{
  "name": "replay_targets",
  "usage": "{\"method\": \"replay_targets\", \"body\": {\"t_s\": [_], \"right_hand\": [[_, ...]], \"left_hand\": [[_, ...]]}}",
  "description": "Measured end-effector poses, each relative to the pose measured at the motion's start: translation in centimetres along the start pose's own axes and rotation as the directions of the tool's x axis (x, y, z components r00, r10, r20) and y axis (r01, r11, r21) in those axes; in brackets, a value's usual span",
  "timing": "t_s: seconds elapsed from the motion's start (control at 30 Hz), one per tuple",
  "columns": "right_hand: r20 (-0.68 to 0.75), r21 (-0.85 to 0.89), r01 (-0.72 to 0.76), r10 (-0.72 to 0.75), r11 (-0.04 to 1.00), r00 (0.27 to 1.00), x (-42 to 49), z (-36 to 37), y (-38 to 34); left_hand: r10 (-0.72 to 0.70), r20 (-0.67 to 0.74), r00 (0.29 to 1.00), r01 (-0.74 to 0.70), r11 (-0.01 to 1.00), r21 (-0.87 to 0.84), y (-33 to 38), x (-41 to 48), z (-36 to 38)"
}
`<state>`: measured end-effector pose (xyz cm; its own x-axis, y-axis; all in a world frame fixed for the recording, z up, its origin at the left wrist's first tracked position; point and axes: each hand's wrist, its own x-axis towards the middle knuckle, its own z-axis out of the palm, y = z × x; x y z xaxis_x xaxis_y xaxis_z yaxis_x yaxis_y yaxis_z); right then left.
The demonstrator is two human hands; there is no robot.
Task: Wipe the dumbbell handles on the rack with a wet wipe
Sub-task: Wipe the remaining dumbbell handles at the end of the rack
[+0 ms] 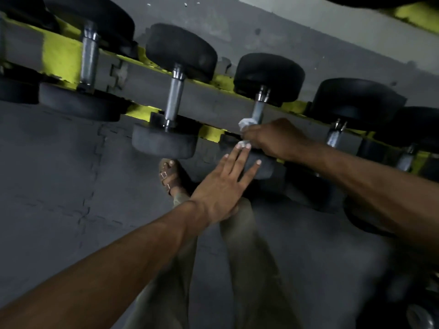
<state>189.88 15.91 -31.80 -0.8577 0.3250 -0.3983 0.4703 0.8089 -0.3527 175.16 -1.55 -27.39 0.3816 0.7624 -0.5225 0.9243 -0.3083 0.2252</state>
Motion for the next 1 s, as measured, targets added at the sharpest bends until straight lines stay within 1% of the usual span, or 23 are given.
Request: {"method": "replay_targets", "body": {"t_s": [0.03, 0.07, 0.1, 0.13, 0.17, 0.23, 0.3, 0.33, 0.37, 0.4, 0.43, 0.5, 0.57, 0.63, 0.67, 0.7, 0.73, 0.77, 0.8, 0.83, 0.87, 0.93, 1.0], "right_hand": [[0.013, -0.081, 0.071, -0.07, 0.994, 0.997, 0.1, 0.5, 0.6], [-0.019, -0.13, 0.079, -0.082, 0.988, 0.996, 0.2, 0.4, 1.1], [-0.089, -0.135, 0.03, -0.042, 0.99, 0.995, 0.6, 0.0, 1.8], [-0.177, -0.111, -0.055, 0.035, 0.992, 0.984, 0.9, -0.4, 2.2], [-0.264, -0.085, -0.134, 0.107, 0.987, 0.958, 1.2, -0.6, 2.4], [-0.332, -0.041, -0.228, 0.202, 0.973, 0.921, 1.6, -0.4, 1.4], [-0.251, 0.108, -0.255, 0.275, 0.961, 0.928, 1.2, 0.3, -0.6], [-0.218, 0.141, -0.235, 0.261, 0.962, 0.94, 0.9, 0.5, -1.3], [-0.213, 0.122, -0.213, 0.235, 0.969, 0.948, 0.8, 1.3, -1.5], [-0.218, 0.154, -0.252, 0.281, 0.955, 0.934, 0.6, 1.6, -1.7], [-0.248, 0.211, -0.322, 0.369, 0.923, 0.896, 0.5, 2.1, -1.7], [-0.249, 0.409, -0.465, 0.586, 0.785, 0.771, 0.2, 2.7, -2.1], [-0.122, 0.598, -0.542, 0.736, 0.59, 0.666, 0.3, 3.9, -2.1], [0.032, 0.71, -0.588, 0.816, 0.388, 0.577, 0.9, 4.5, -1.9], [0.109, 0.776, -0.577, 0.847, 0.254, 0.52, 1.4, 4.5, -1.6], [0.196, 0.851, -0.518, 0.863, 0.086, 0.466, 2.2, 4.2, -1.1], [0.293, 0.913, -0.394, 0.846, -0.109, 0.446, 3.0, 3.8, -0.7], [0.38, 0.923, -0.246, 0.795, -0.295, 0.473, 3.8, 3.2, -0.2], [0.435, 0.888, -0.12, 0.725, -0.445, 0.533, 4.7, 2.7, 0.3], [0.449, 0.836, -0.022, 0.661, -0.548, 0.601, 5.5, 2.4, 0.7], [0.445, 0.789, 0.041, 0.616, -0.613, 0.65, 6.1, 2.0, 1.1], [0.448, 0.705, 0.115, 0.565, -0.7, 0.693, 6.4, 2.1, 1.5], [0.401, 0.71, 0.139, 0.558, -0.691, 0.726, 6.0, 3.0, 1.6]], "left_hand": [[-0.02, 0.012, 1.0, 0.02, 1.0, 0.017, 0.3, 0.1, 0.1], [-0.036, 0.027, 0.999, 0.035, 0.999, 0.033, 0.6, 0.2, 0.2], [-0.045, 0.04, 0.998, 0.043, 0.998, 0.049, 0.8, 0.2, 0.2], [-0.046, 0.045, 0.998, 0.044, 0.997, 0.06, 0.8, 0.0, 0.1], [-0.037, 0.051, 0.998, 0.033, 0.997, 0.07, 0.7, 0.0, 0.0], [-0.016, 0.072, 0.997, 0.01, 0.996, 0.088, 0.4, -0.1, -0.3], [-0.009, 0.084, 0.996, 0.001, 0.996, 0.093, 0.2, -0.2, -0.6], [-0.008, 0.087, 0.996, -0.001, 0.995, 0.101, 0.2, -0.2, -0.8], [-0.009, 0.092, 0.996, 0.0, 0.995, 0.102, 0.2, -0.2, -0.9], [-0.012, 0.1, 0.995, 0.002, 0.995, 0.1, 0.3, -0.2, -0.9], [-0.017, 0.105, 0.994, 0.007, 0.995, 0.097, 0.4, -0.1, -0.9], [-0.045, 0.105, 0.993, 0.034, 0.994, 0.103, 0.8, 0.0, -0.8], [-0.066, 0.098, 0.993, 0.055, 0.993, 0.105, 1.3, 0.2, -0.5], [-0.072, 0.086, 0.994, 0.063, 0.992, 0.107, 1.5, 0.2, 0.1], [-0.074, 0.075, 0.994, 0.066, 0.992, 0.106, 1.6, 0.2, 0.2], [-0.074, 0.063, 0.995, 0.067, 0.992, 0.109, 1.5, 0.1, 0.3], [-0.07, 0.054, 0.996, 0.063, 0.991, 0.117, 1.5, 0.1, 0.4], [-0.066, 0.051, 0.997, 0.059, 0.991, 0.121, 1.4, 0.2, 0.4], [-0.065, 0.056, 0.996, 0.058, 0.991, 0.121, 1.4, 0.2, 0.5], [-0.068, 0.059, 0.996, 0.061, 0.991, 0.12, 1.4, 0.1, 0.5], [-0.07, 0.059, 0.996, 0.063, 0.991, 0.121, 1.3, 0.1, 0.6], [-0.066, 0.061, 0.996, 0.058, 0.99, 0.125, 1.3, 0.2, 0.6], [-0.059, 0.068, 0.996, 0.051, 0.992, 0.116, 1.3, 0.2, 0.5]]}}
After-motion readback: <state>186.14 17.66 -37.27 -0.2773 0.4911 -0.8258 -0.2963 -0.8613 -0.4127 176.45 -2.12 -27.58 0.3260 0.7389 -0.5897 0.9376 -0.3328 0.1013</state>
